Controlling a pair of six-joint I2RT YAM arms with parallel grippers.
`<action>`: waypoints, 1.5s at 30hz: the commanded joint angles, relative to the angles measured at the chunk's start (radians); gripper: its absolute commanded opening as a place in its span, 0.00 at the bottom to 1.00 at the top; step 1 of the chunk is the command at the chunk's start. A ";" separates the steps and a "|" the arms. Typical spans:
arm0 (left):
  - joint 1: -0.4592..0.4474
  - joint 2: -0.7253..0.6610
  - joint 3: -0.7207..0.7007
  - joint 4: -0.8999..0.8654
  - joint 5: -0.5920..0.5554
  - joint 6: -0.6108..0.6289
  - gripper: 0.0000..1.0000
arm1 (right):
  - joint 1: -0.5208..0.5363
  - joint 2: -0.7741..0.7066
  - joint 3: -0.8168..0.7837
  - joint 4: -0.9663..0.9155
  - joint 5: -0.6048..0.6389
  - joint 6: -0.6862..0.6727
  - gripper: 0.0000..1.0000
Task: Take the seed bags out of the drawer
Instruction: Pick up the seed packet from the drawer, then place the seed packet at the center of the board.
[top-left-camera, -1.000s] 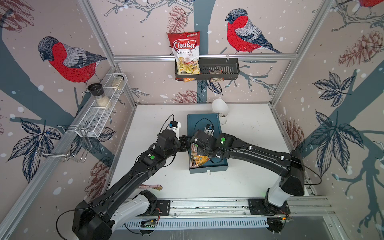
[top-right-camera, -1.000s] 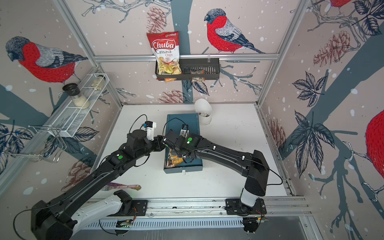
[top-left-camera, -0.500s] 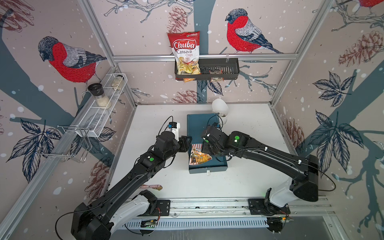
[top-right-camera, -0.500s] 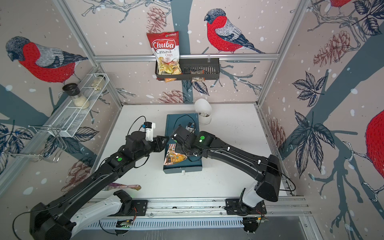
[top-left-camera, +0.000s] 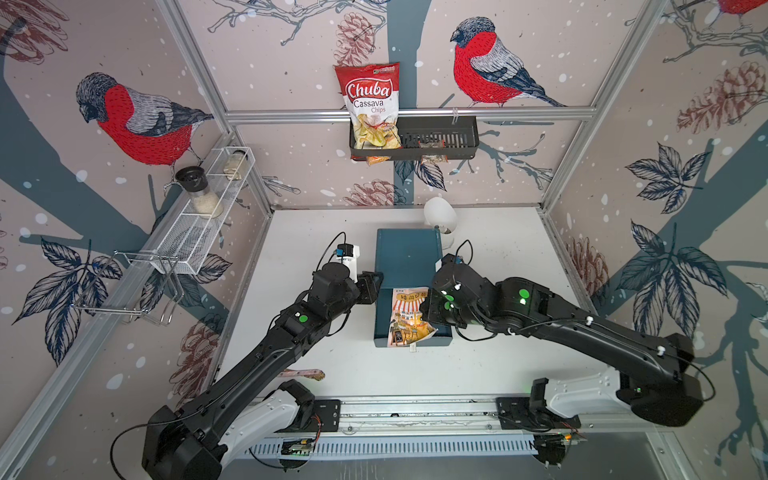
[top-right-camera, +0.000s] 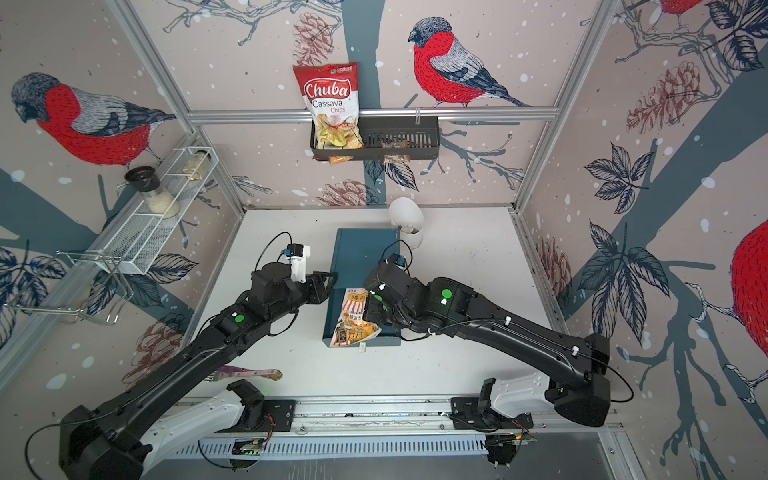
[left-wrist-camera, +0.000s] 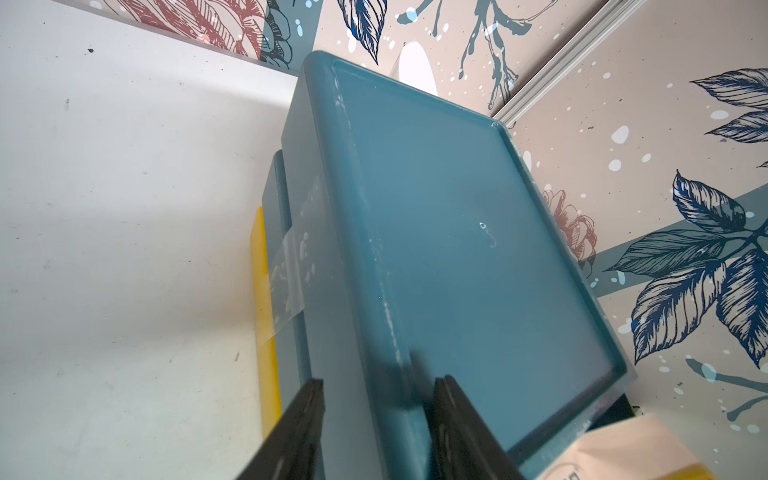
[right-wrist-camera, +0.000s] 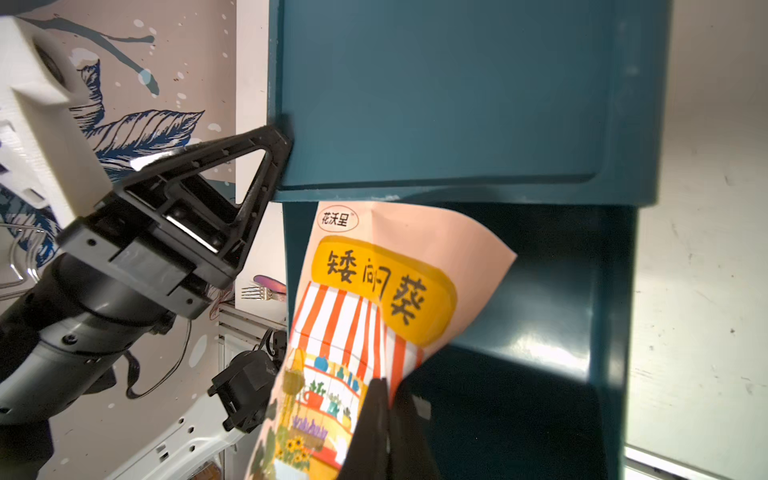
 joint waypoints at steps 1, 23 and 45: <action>0.001 0.000 -0.008 -0.154 -0.029 0.010 0.47 | 0.014 -0.067 -0.006 0.039 0.030 -0.025 0.00; 0.001 -0.010 0.073 -0.144 0.029 0.000 0.57 | -1.131 -0.287 -0.504 0.151 -0.026 -0.351 0.00; 0.001 -0.023 0.081 -0.151 -0.008 -0.026 0.60 | -1.322 0.048 -0.632 0.463 -0.134 -0.438 0.00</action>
